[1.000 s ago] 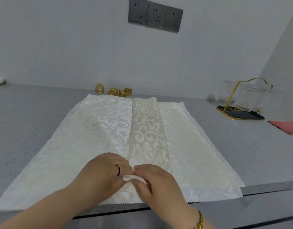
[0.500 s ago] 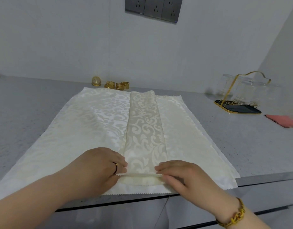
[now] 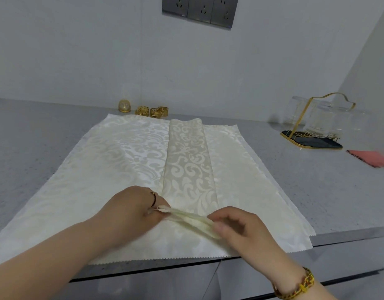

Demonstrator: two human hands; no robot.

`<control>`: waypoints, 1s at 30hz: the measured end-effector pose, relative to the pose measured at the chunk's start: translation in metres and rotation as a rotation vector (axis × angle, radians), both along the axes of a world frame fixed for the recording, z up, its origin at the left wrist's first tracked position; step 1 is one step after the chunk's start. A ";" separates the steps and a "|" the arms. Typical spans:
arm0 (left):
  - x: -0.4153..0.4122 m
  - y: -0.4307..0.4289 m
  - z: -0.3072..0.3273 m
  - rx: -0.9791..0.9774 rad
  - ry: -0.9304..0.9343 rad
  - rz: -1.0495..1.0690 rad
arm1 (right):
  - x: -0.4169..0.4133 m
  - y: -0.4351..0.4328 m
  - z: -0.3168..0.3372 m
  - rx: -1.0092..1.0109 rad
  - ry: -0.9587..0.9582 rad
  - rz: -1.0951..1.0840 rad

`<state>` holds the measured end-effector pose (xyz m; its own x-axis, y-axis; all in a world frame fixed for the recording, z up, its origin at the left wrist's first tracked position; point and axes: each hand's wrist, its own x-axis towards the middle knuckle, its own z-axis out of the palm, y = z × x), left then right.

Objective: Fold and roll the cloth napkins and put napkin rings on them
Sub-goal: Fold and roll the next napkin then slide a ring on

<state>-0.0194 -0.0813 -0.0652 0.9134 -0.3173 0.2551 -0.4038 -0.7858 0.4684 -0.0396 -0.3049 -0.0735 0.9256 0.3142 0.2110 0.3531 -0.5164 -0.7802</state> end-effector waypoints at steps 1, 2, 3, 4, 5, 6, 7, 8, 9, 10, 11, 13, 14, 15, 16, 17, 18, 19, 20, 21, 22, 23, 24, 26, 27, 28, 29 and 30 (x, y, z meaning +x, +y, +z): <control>0.002 0.002 0.001 -0.099 0.108 0.015 | 0.000 -0.002 -0.003 -0.064 -0.028 0.018; 0.004 0.004 0.002 -0.198 0.184 0.039 | 0.000 -0.003 -0.006 -0.112 -0.058 0.024; 0.007 0.006 0.002 -0.279 0.231 0.043 | 0.002 -0.004 -0.009 -0.110 -0.096 0.007; 0.009 0.007 0.001 -0.321 0.269 0.035 | 0.004 -0.003 -0.009 -0.081 -0.099 -0.018; 0.011 0.007 0.001 -0.334 0.305 0.028 | 0.006 -0.003 -0.009 -0.044 -0.098 -0.053; 0.013 0.007 0.000 -0.345 0.316 0.033 | 0.008 -0.002 -0.008 0.000 -0.088 -0.093; 0.014 0.006 0.000 -0.362 0.322 0.040 | 0.011 -0.001 -0.007 0.031 -0.071 -0.126; 0.017 0.005 -0.002 -0.377 0.320 0.050 | 0.014 0.000 -0.006 0.054 -0.041 -0.161; 0.017 0.003 -0.002 -0.393 0.319 0.060 | 0.017 0.001 -0.005 0.064 -0.010 -0.190; 0.019 0.001 -0.004 -0.408 0.312 0.069 | 0.020 0.003 -0.004 0.060 0.013 -0.210; 0.020 0.001 -0.005 -0.406 0.302 0.086 | 0.022 0.004 -0.005 0.044 0.016 -0.230; 0.022 -0.001 -0.005 -0.373 0.267 0.117 | 0.027 0.006 -0.007 0.006 0.005 -0.257; 0.023 -0.002 -0.005 -0.327 0.239 0.137 | 0.027 0.008 -0.007 -0.020 -0.004 -0.262; 0.022 -0.002 -0.003 -0.266 0.217 0.158 | 0.027 0.009 -0.007 -0.058 -0.021 -0.265; 0.021 -0.003 -0.001 -0.199 0.187 0.169 | 0.027 0.011 -0.006 -0.111 -0.039 -0.265; 0.020 -0.003 0.001 -0.124 0.158 0.173 | 0.027 0.012 -0.004 -0.170 -0.063 -0.260; 0.018 -0.004 0.002 -0.069 0.135 0.170 | 0.025 0.014 -0.002 -0.236 -0.086 -0.253; 0.017 -0.005 0.005 -0.060 0.120 0.180 | 0.025 0.015 -0.001 -0.294 -0.113 -0.241; 0.016 -0.006 0.005 -0.038 0.100 0.181 | 0.024 0.015 0.000 -0.331 -0.136 -0.233; 0.015 -0.006 0.005 0.007 0.033 0.169 | 0.024 0.015 -0.001 -0.335 -0.154 -0.229; 0.015 -0.005 0.002 0.091 -0.078 0.143 | 0.024 0.015 -0.001 -0.329 -0.172 -0.226; 0.018 -0.005 -0.001 0.154 -0.223 0.102 | 0.024 0.014 -0.002 -0.339 -0.224 -0.234; 0.020 -0.004 -0.002 0.171 -0.308 0.041 | 0.027 0.012 -0.005 -0.381 -0.327 -0.236; 0.022 -0.002 -0.005 0.226 -0.386 -0.180 | 0.031 0.011 -0.009 -0.444 -0.573 -0.171; 0.024 -0.001 -0.010 0.297 -0.433 -0.259 | 0.033 0.008 -0.012 -0.476 -0.652 -0.100; 0.025 0.001 -0.015 0.346 -0.453 -0.285 | 0.034 0.006 -0.014 -0.510 -0.707 -0.039; 0.024 0.003 -0.015 0.367 -0.457 -0.294 | 0.035 0.003 -0.015 -0.539 -0.727 0.000; 0.023 0.006 -0.016 0.369 -0.450 -0.284 | 0.034 -0.001 -0.014 -0.550 -0.726 0.023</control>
